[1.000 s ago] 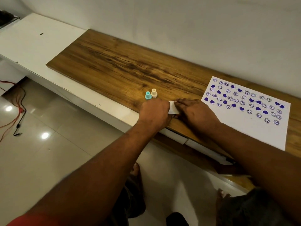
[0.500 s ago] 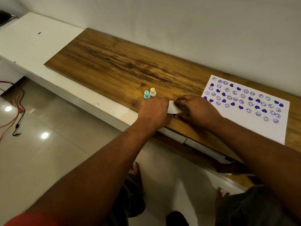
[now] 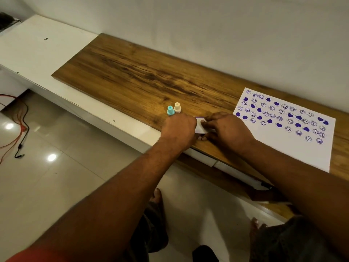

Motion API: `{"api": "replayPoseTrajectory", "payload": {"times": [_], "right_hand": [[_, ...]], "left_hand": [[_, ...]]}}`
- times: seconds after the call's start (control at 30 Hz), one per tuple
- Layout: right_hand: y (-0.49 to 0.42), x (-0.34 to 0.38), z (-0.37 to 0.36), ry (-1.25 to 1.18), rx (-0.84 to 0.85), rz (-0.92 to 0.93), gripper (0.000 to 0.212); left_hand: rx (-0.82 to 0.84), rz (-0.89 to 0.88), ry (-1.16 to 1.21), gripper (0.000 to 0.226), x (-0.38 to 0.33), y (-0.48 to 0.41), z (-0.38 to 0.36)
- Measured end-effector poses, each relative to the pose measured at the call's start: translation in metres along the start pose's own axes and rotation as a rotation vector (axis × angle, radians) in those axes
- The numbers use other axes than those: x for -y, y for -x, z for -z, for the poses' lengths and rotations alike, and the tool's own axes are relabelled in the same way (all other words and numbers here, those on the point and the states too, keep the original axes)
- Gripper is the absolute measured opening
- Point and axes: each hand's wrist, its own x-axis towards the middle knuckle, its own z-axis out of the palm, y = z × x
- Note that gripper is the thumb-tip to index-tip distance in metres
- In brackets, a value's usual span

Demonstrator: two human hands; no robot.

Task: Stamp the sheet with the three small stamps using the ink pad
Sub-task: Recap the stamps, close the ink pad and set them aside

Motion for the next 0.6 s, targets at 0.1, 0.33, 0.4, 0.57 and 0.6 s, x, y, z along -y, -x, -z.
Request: {"api": "replayPoseTrajectory", "payload": {"times": [0.1,0.33,0.4,0.57,0.6], "right_hand": [[0.000,-0.001,-0.002,0.012,-0.022,-0.001,0.051],[-0.008,-0.011,0.002,-0.028,-0.051,-0.057,0.051],[-0.008,-0.016,0.003,-0.058,-0.040,-0.060,0.054],[-0.006,-0.024,0.006,-0.139,-0.066,-0.011,0.069],[-0.005,-0.022,0.005,-0.139,-0.115,-0.026,0.071]], "left_hand": [[0.027,-0.007,0.012,0.033,0.002,-0.001,0.001],[0.027,0.044,-0.027,0.034,0.005,0.002,0.008],[0.033,0.071,-0.003,0.041,0.006,0.004,0.009],[0.005,0.082,0.026,0.053,0.015,0.003,0.009],[-0.027,0.073,0.022,0.052,0.018,0.002,0.011]]}}
